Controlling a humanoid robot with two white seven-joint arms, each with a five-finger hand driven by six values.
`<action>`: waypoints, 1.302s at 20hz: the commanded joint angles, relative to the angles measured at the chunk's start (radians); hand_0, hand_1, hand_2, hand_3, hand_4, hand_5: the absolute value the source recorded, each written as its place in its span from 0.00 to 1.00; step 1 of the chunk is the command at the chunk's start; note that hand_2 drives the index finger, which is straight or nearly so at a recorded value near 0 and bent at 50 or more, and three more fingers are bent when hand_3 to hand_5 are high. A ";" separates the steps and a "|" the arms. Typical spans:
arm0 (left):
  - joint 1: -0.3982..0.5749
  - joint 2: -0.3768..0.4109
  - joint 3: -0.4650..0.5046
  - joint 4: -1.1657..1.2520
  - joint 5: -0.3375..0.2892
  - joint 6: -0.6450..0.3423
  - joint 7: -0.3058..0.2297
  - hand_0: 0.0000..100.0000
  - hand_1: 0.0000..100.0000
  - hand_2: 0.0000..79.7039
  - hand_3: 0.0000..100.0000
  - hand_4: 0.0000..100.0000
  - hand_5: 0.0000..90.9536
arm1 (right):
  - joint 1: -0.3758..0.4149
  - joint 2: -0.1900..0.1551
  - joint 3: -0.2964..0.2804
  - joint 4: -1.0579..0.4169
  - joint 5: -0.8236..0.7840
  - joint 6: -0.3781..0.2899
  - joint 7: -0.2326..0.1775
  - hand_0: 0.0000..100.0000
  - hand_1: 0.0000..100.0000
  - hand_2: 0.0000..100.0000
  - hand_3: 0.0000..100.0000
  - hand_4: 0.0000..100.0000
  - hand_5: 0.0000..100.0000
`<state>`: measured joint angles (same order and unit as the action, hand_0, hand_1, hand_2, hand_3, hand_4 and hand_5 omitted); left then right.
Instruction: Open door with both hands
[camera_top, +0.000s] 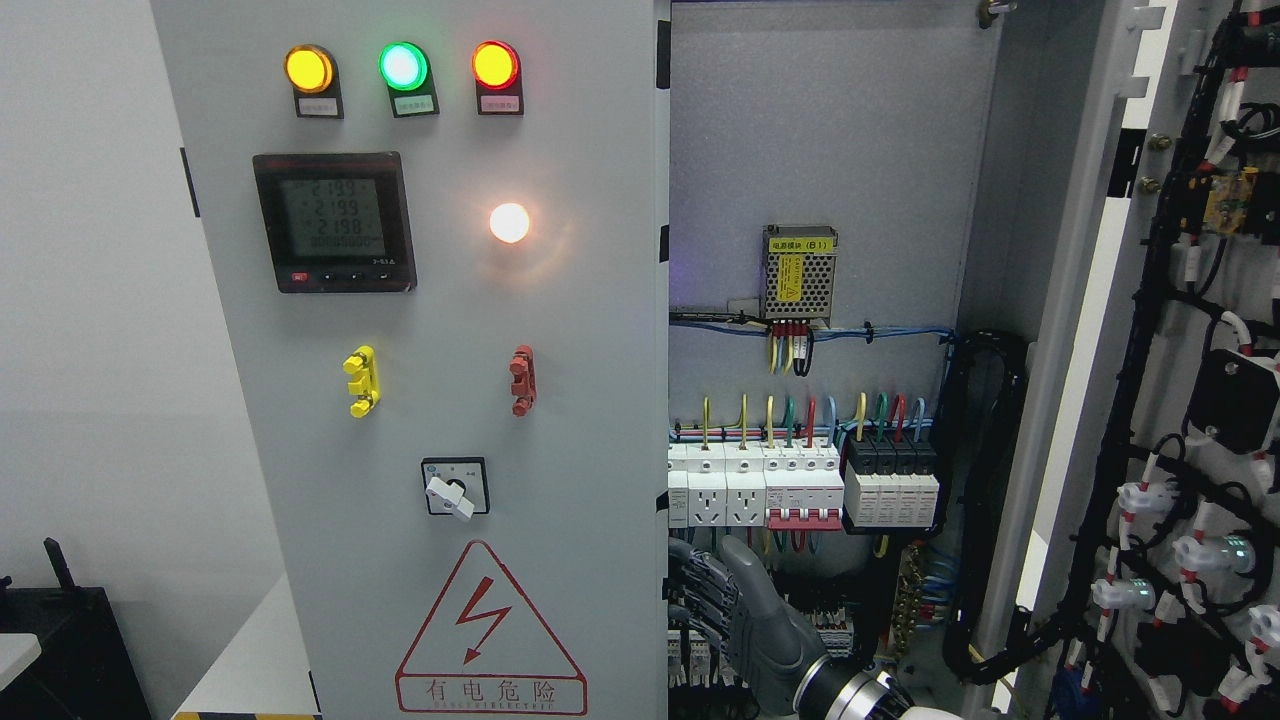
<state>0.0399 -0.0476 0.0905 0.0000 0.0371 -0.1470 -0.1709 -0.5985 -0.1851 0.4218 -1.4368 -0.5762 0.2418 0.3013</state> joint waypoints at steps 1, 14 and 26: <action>0.000 0.000 0.000 -0.005 0.000 0.000 -0.001 0.00 0.00 0.00 0.00 0.03 0.00 | -0.001 -0.004 0.002 0.010 -0.001 -0.001 0.015 0.00 0.00 0.00 0.00 0.00 0.00; 0.000 0.000 0.000 -0.005 0.000 0.000 -0.001 0.00 0.00 0.00 0.00 0.03 0.00 | -0.001 -0.001 0.002 0.004 -0.001 0.001 0.044 0.00 0.00 0.00 0.00 0.00 0.00; 0.000 0.000 0.000 -0.005 0.000 0.000 -0.001 0.00 0.00 0.00 0.00 0.03 0.00 | 0.011 0.012 0.018 -0.033 -0.013 -0.002 0.101 0.00 0.00 0.00 0.00 0.00 0.00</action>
<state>0.0399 -0.0476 0.0905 0.0000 0.0369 -0.1470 -0.1717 -0.5915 -0.1817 0.4309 -1.4467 -0.5834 0.2399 0.3892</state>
